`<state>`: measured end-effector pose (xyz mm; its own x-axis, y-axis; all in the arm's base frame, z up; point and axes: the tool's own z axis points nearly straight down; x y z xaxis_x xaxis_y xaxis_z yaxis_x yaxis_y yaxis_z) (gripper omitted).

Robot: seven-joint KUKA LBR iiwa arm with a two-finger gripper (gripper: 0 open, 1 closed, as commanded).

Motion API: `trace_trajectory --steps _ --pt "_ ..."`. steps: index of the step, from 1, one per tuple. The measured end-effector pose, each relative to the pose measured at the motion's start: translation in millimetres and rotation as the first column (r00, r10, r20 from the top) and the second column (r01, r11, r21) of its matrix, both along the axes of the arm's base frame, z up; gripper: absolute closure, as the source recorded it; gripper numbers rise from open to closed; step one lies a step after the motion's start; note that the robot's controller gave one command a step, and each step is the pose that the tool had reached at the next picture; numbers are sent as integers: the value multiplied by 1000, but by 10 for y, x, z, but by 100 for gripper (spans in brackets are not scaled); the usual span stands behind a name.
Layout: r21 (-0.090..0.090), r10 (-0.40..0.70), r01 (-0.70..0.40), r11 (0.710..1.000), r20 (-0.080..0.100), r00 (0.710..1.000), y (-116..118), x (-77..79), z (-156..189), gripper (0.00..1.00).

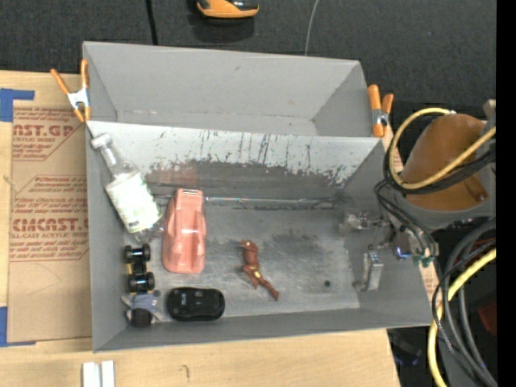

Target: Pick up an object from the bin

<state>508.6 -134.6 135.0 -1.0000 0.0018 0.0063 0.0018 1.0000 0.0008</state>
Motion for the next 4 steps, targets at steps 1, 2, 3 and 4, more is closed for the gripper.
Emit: trace_trajectory --steps 1,2,3,4 --pt "-1 2 -2 1000 7 1000 5 18 45 0" --pt "-3 61 -61 998 11 998 308 -51 -287 0" --pt "0 270 -270 963 6 963 573 -186 -537 0" --pt "2 213 -213 977 1 977 1053 -98 31 0"
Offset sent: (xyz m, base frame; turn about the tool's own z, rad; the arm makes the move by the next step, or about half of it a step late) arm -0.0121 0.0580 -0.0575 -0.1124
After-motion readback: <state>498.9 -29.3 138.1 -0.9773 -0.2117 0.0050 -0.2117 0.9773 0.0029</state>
